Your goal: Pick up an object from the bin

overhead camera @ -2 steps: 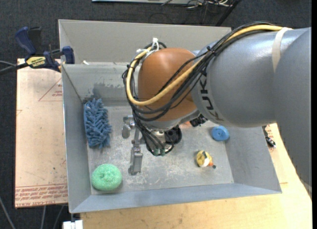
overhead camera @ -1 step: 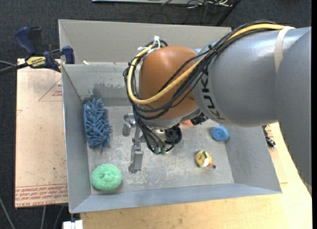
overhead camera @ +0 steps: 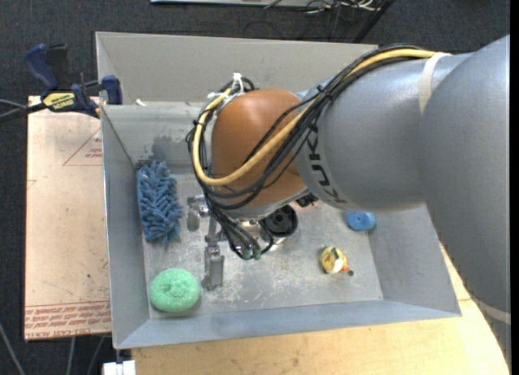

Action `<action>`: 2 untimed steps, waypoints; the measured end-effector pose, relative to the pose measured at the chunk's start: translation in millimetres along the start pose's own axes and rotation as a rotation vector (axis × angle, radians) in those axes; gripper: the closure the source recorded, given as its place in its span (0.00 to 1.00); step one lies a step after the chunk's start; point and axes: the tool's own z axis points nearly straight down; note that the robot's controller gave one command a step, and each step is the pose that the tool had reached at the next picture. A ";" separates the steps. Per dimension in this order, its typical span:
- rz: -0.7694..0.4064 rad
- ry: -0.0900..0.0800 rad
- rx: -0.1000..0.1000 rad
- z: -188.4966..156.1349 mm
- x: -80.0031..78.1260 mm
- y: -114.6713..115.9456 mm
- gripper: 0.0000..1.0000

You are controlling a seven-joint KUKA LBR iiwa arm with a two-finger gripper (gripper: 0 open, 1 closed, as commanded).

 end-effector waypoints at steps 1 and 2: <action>-0.021 -0.001 -0.002 51.3 0.5 21.7 0.00; -0.089 0.006 0.000 84.8 10.8 33.1 0.00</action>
Offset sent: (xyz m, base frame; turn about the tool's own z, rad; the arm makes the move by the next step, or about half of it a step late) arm -0.0188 0.0378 -0.0948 -0.1703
